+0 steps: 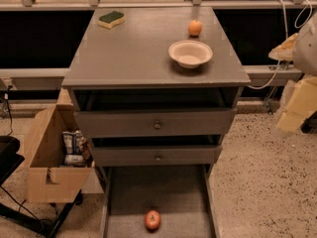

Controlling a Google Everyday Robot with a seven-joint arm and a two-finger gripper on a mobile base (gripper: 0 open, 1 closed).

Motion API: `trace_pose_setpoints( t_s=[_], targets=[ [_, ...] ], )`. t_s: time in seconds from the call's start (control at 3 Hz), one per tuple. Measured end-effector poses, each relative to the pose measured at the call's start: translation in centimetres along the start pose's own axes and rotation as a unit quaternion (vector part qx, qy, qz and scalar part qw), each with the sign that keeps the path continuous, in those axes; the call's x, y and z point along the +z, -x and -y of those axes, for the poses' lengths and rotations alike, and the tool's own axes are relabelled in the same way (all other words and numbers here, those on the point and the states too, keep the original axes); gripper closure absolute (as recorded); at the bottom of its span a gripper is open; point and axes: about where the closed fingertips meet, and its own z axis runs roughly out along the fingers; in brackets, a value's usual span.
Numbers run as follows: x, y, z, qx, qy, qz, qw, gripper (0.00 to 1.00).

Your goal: Pick apple from bottom drawer and place on counter

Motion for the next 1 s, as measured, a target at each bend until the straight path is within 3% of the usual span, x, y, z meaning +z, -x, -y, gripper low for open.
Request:
trace_pose_setpoints(
  t_s=[0.33, 0.67, 1.0],
  targets=[
    [6.2, -0.6, -2.2, -0.004, 0.035, 0.084, 0.9959, 0.0],
    [14.7, -1.0, -5.8, 0.008, 0.075, 0.187, 0.9795, 0.0],
    [21.2, -0.1, -7.8, 0.036, 0.077, 0.301, 0.95, 0.0]
  ],
)
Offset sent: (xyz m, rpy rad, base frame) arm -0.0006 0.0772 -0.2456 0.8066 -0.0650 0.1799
